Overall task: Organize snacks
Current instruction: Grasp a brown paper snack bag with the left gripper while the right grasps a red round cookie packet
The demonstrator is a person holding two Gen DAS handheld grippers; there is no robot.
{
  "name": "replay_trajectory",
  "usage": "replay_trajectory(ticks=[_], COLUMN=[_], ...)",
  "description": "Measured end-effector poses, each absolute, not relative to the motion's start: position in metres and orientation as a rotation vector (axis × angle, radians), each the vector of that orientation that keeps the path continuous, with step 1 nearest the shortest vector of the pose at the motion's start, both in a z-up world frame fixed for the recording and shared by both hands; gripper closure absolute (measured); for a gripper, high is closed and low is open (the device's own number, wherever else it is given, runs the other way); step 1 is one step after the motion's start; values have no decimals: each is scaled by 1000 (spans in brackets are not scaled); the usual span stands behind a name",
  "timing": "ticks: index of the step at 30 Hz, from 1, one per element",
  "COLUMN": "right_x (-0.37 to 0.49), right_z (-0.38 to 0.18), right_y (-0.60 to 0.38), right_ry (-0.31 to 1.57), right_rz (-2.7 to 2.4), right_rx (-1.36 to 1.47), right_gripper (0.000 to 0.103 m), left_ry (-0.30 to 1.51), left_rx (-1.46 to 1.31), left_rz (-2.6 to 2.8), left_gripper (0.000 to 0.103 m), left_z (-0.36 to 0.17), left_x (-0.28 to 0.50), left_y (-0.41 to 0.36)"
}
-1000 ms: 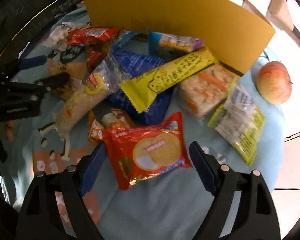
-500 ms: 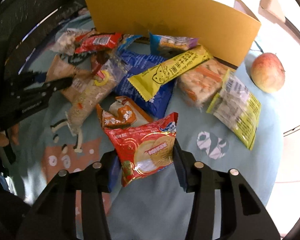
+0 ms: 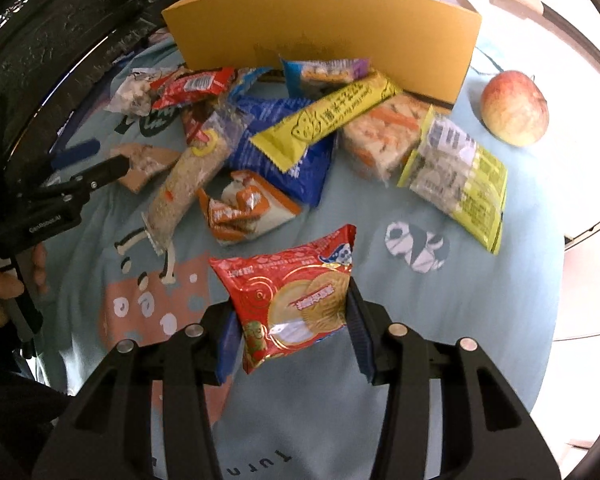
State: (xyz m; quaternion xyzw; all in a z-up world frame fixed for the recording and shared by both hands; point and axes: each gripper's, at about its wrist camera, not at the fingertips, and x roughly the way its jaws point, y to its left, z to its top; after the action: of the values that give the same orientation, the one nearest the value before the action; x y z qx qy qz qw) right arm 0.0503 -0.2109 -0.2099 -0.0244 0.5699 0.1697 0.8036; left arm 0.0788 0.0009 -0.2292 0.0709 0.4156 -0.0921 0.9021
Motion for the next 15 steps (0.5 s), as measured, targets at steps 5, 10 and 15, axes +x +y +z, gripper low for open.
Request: replay_trajectory(ticks=[5,10,15], right_x=[49,50,52], right_z=[-211,-211,-214], right_y=[-209,-210,-211], right_ry=[1231,1234,1243], right_rz=[363,357,349], right_rx=[-52,-52,-42], right_gripper=[56,56,56], left_ry=[927,966,988], left_rx=[254,318,237], left_rz=[-120,-161,-203], left_gripper=[15,50,58], left_z=[-252,-264,-260], left_x=[98,101,99], left_y=[-8,-13,-2])
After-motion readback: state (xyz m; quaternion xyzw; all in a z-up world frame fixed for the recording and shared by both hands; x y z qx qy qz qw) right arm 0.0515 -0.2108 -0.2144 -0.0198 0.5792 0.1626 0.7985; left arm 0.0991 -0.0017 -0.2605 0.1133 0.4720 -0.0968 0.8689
